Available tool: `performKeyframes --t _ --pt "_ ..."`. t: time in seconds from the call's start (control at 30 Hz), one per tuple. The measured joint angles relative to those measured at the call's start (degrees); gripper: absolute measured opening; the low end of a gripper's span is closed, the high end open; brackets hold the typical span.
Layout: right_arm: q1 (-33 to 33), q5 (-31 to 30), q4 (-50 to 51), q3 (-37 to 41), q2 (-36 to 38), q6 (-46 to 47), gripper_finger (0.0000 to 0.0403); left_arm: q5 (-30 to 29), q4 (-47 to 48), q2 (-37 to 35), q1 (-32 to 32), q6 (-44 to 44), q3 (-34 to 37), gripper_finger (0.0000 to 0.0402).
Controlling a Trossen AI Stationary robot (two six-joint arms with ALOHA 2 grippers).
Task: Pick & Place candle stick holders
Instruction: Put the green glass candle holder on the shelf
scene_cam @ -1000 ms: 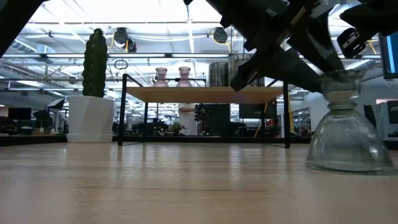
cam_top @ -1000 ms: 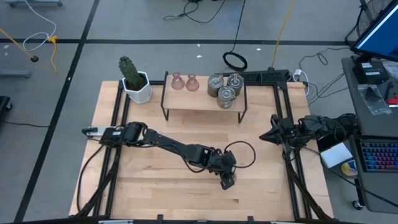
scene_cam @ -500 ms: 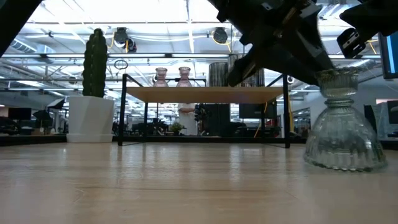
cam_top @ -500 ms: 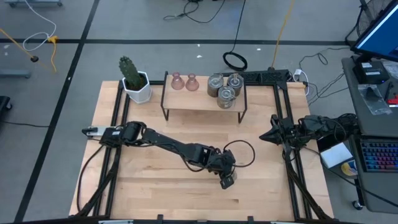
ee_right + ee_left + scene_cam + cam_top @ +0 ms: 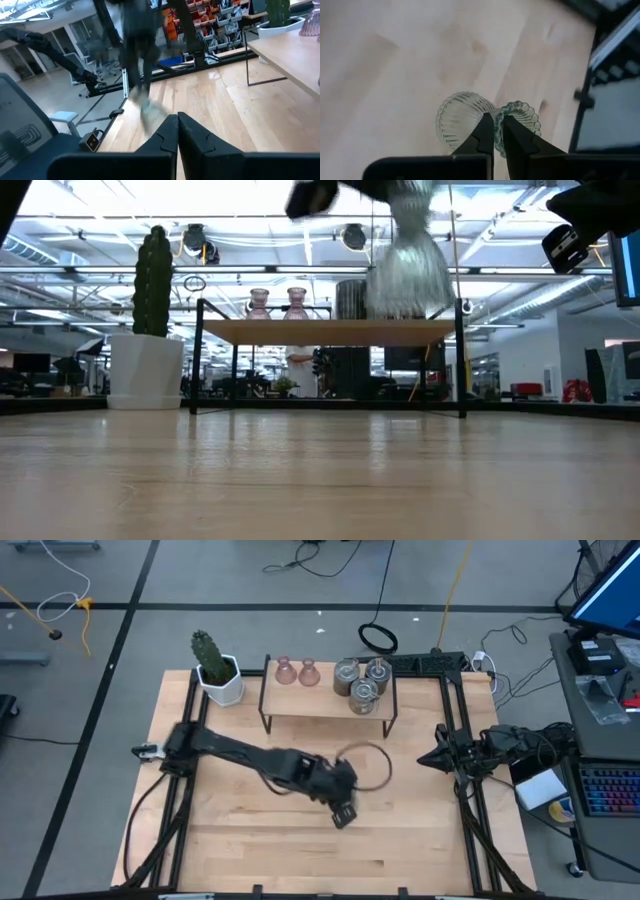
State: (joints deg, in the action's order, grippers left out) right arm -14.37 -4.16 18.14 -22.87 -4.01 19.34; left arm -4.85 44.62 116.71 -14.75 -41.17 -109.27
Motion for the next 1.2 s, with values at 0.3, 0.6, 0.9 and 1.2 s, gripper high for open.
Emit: performKeyframes --t 0.3,0.6,0.9,1.2 --pt "0.0 0.0 -0.4 0.0 0.0 -0.4 0.0000 -17.4 8.1 -15.3 3.1 -4.4 0.0 0.0015" --pt "0.0 0.0 -0.6 0.0 0.0 -0.4 0.0000 -21.5 16.2 -23.4 13.7 -5.3 -0.1 0.0015" --pt "0.0 -0.1 -0.5 0.0 0.0 -0.5 0.0000 -7.7 21.3 -23.7 28.5 -0.9 -0.1 0.0015" --pt "0.0 -0.2 -0.5 0.0 0.0 -0.5 0.0000 -6.6 22.8 -22.3 32.4 2.1 -0.1 0.0015"
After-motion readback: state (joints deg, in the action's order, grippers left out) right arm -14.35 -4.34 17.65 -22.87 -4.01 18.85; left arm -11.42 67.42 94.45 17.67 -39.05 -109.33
